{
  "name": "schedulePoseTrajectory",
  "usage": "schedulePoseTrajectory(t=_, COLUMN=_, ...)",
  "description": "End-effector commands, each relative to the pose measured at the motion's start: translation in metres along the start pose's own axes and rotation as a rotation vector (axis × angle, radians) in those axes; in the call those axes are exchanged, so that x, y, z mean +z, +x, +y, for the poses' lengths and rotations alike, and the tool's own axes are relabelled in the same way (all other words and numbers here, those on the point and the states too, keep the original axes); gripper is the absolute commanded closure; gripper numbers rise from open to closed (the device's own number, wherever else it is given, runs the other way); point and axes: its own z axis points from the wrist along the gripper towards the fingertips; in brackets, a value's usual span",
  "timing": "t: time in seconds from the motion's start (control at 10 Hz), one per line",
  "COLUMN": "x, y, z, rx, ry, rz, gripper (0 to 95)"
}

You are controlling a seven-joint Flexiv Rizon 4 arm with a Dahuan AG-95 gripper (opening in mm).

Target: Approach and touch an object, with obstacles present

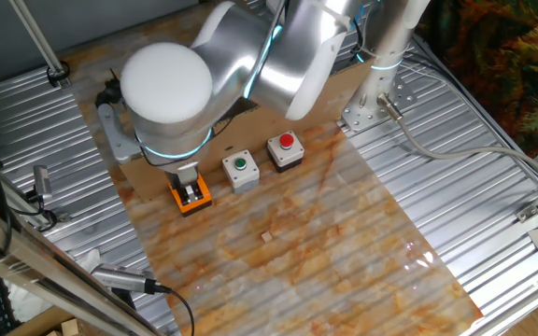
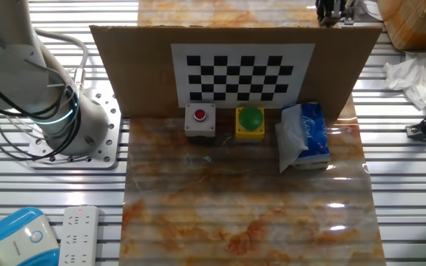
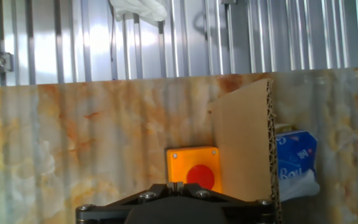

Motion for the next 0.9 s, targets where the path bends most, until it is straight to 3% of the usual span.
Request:
schedulePoseTrajectory(t=0.1, x=-0.009, y=0.004, z=0.0, rx=0.048, ry=-0.13, rz=0.011, gripper=95.0)
schedulePoseTrajectory(t=0.3, x=-0.018, y=0.009, z=0.006, rx=0.066, ry=-0.15, rz=0.015, gripper=95.0)
schedulePoseTrajectory(t=0.9, x=-0.021, y=0.024, z=0.043, rx=0.134, ry=-0.163, rz=0.012, gripper=95.0)
